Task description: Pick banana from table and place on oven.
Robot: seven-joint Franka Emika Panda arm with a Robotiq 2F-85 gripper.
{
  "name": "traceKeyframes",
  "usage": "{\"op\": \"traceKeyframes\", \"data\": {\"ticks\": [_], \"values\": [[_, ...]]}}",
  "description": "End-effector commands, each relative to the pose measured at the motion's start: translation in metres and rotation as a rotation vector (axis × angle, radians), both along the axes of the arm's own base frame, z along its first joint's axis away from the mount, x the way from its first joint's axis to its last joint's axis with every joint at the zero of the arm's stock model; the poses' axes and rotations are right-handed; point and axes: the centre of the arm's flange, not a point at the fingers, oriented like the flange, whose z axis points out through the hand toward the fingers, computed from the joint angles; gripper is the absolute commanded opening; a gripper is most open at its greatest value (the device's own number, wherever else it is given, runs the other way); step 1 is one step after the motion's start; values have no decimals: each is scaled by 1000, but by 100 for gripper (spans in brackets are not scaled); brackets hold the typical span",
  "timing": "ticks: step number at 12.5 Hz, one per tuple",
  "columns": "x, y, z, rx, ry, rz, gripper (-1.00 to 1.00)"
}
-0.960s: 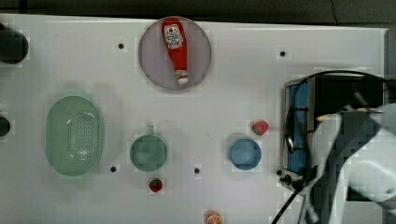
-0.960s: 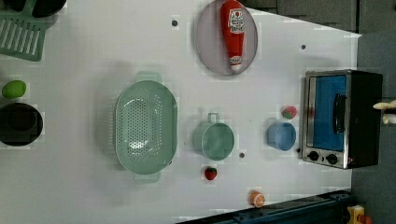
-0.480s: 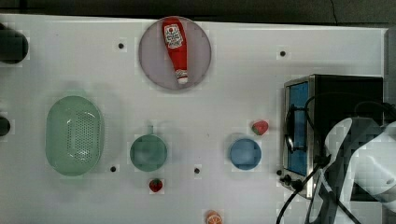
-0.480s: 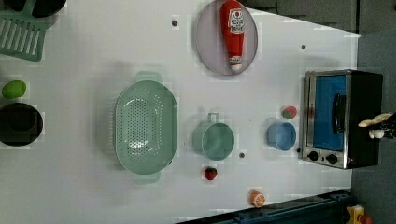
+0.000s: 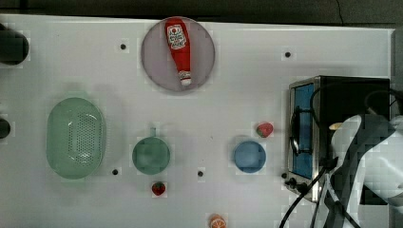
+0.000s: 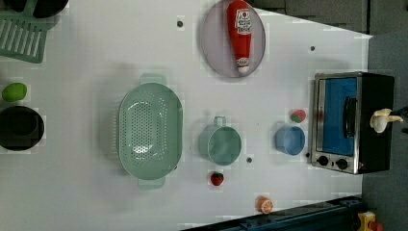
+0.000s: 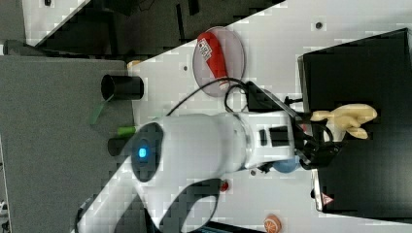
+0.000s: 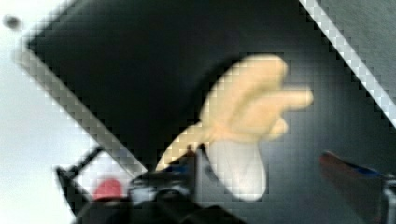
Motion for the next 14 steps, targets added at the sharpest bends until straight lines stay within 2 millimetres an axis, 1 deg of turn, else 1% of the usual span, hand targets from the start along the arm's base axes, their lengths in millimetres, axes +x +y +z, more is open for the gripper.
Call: {"op": "traceKeyframes", "data": {"ticks": [1,3,4,5,6,7,8,9,10,11,12,13,14], "values": [[7,4,28,-18,-32,63,100],[12,11,70,-30,-75,130,100],[14,19,94,-22,-92,152,100],[15,33,116,-3,-101,166,100],[17,52,135,20,-113,175,100],[20,77,152,42,-129,167,100],[23,104,164,71,-132,147,100],[24,135,171,106,-106,121,100],[23,168,174,144,-55,67,100],[27,269,190,157,-7,-108,100],[29,296,196,147,-20,-143,100],[28,317,201,139,-27,-153,100],[28,330,205,136,-35,-137,100]]}}
